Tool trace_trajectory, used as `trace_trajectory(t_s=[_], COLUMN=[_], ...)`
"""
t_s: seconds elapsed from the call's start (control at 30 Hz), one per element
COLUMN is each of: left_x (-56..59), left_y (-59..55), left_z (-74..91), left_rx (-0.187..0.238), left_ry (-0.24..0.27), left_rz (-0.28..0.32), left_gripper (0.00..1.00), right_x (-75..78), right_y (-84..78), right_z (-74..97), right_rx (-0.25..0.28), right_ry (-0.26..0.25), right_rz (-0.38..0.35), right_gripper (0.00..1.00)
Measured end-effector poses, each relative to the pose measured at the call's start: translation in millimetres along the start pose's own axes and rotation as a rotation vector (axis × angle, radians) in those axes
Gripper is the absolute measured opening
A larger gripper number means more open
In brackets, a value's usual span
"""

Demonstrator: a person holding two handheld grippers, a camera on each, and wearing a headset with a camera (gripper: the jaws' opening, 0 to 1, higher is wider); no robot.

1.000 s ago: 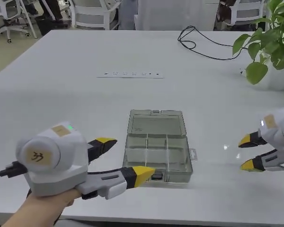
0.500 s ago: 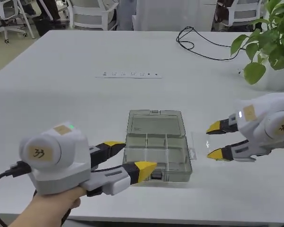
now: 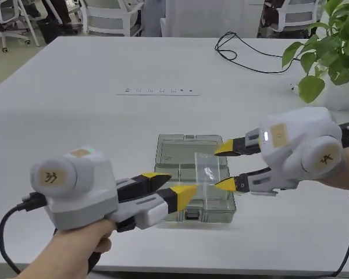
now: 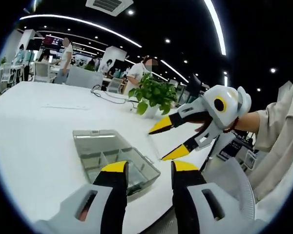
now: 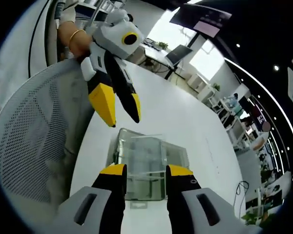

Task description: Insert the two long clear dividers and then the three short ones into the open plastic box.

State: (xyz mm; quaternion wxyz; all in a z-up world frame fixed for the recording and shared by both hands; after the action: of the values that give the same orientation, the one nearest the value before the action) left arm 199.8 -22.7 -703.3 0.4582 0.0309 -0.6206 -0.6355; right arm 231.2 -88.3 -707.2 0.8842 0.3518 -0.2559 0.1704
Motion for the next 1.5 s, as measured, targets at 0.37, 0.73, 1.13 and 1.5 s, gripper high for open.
trace_trajectory(t_s=[0.37, 0.73, 1.13, 1.5], left_x=[-1.3, -2.8, -3.7, -12.0], left_y=[3.5, 7.7, 8.6, 2.6], left_z=[-0.1, -1.5, -3.7, -0.5], left_rx=[0.024, 0.034, -0.001, -0.088], left_ry=[-0.038, -0.059, -0.026, 0.036], left_rz=[0.135, 0.197, 0.281, 0.058], left_gripper=[0.16, 0.00, 0.00, 0.00], right_x=[2.0, 7.2, 10.3, 8.6], right_y=[24.2, 32.9, 32.1, 33.0], right_z=[-7.6, -12.3, -15.5, -12.1], right_rx=[0.053, 0.064, 0.047, 0.079], right_ry=[-0.005, -0.023, -0.044, -0.044], right_rz=[0.023, 0.048, 0.047, -0.072], right_gripper=[0.32, 0.32, 0.33, 0.33])
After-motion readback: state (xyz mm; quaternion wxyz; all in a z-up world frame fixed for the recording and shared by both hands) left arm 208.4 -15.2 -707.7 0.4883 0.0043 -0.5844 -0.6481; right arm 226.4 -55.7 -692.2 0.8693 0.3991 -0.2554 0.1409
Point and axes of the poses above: the centre of the closed fingertips' face, and the gripper's own axes: z roughly backward along the fingers, x roughly to its right, y roughly out of its top, the point moved 2 cm from there along z, roughly backward along the fingers, and after that the axes turned 9 degrees about z, right-handed, at the moved point
